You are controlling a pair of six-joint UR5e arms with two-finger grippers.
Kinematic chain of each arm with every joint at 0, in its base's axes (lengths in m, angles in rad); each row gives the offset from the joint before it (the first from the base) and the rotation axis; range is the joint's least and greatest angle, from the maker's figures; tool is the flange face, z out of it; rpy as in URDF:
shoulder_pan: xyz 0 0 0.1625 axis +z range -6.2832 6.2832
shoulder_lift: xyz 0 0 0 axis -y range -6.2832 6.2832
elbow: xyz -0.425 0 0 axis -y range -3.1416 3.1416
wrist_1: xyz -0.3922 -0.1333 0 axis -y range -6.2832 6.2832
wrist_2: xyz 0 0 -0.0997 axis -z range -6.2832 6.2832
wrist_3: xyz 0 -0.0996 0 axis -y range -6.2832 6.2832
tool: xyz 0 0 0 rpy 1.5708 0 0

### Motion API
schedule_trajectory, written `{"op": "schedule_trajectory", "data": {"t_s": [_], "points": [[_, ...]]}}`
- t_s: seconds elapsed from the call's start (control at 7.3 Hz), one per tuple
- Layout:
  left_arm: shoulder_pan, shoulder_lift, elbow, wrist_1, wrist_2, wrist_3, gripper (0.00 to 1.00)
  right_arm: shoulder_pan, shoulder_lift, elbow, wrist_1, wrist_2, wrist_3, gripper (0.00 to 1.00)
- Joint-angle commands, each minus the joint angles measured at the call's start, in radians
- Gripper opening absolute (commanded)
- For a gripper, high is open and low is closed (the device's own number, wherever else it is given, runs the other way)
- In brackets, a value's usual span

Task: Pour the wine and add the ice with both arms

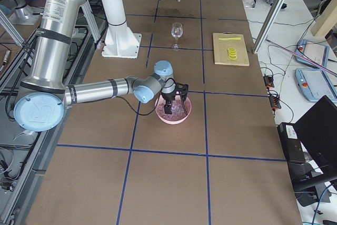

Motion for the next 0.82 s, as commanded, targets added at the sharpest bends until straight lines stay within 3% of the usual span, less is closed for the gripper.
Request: {"op": "schedule_trajectory", "data": {"t_s": [0.0,0.27,0.69], "points": [[-0.002,0.003,0.004,-0.005,0.001,-0.002,0.0,-0.007,0.009,-0.004,0.0,-0.002,0.002,0.9],[-0.007,0.003,0.007,-0.005,-0.001,0.0,0.0,-0.007,0.026,-0.007,-0.004,0.001,-0.001,0.68],[-0.007,0.003,0.01,-0.005,0.001,-0.003,0.0,-0.006,0.028,-0.007,-0.005,0.001,-0.009,0.61]]}}
